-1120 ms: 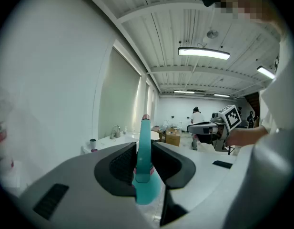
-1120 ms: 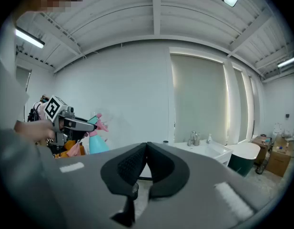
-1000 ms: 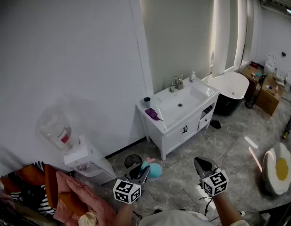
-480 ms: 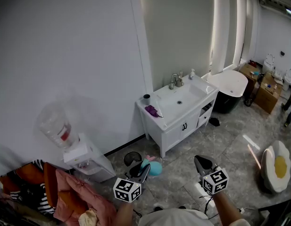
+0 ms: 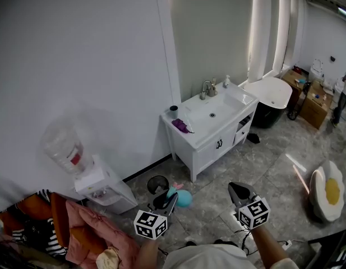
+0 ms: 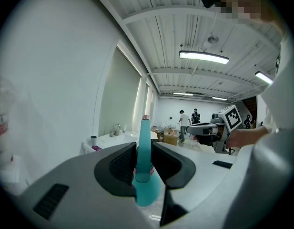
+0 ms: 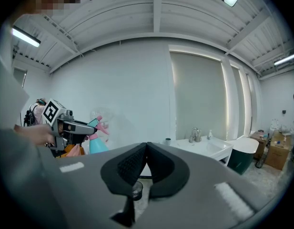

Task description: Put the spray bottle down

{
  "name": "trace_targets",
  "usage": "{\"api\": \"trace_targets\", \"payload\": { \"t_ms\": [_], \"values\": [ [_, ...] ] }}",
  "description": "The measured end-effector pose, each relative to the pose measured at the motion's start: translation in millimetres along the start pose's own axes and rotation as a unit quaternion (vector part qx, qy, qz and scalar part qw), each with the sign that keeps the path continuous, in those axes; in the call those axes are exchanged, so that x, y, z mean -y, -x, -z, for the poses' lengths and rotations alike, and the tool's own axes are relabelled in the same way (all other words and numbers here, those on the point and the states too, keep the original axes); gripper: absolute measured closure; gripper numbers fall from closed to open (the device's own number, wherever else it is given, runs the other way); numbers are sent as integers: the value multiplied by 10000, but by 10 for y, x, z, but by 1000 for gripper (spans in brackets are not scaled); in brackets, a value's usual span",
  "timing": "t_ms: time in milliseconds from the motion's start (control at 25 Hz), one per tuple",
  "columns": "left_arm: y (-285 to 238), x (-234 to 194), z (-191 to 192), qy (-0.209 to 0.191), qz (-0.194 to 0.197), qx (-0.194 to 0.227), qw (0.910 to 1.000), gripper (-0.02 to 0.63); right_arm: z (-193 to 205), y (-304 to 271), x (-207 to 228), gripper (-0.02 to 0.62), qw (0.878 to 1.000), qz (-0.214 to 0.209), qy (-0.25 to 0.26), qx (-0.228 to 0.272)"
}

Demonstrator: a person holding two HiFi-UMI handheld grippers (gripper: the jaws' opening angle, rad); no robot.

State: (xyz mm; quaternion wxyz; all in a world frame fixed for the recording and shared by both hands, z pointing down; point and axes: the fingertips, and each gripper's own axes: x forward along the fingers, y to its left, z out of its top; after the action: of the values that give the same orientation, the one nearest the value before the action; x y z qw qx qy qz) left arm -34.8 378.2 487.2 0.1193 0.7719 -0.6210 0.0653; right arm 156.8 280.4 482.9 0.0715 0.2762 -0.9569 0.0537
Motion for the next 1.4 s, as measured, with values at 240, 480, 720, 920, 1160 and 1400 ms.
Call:
{"api": "trace_targets", "payload": {
  "t_ms": [240, 480, 720, 920, 1160, 1400],
  "values": [
    [-6, -89, 66, -30, 172, -29, 9998, 505, 7, -57, -62, 584, 9999, 151, -30, 27],
    [-83, -190, 179, 91, 256, -135, 9995, 505, 83, -160, -29, 584, 9996, 229, -114, -68],
    [-289, -331, 132, 127, 230, -170, 9995, 505, 95, -384, 126, 584, 9996, 201, -170, -123],
    [-566, -520, 110, 155, 140, -269, 9994, 505, 115, -716, 350, 584, 9996, 95, -203, -159],
    [-1001, -721, -78, 112, 30, -276, 9996, 505, 45, -1131, 732, 584, 9996, -37, -235, -152],
    [-1496, -870, -305, 52, -107, -245, 9996, 505, -78, -1537, 1186, 584, 9995, -197, -251, -86]
  ]
}}
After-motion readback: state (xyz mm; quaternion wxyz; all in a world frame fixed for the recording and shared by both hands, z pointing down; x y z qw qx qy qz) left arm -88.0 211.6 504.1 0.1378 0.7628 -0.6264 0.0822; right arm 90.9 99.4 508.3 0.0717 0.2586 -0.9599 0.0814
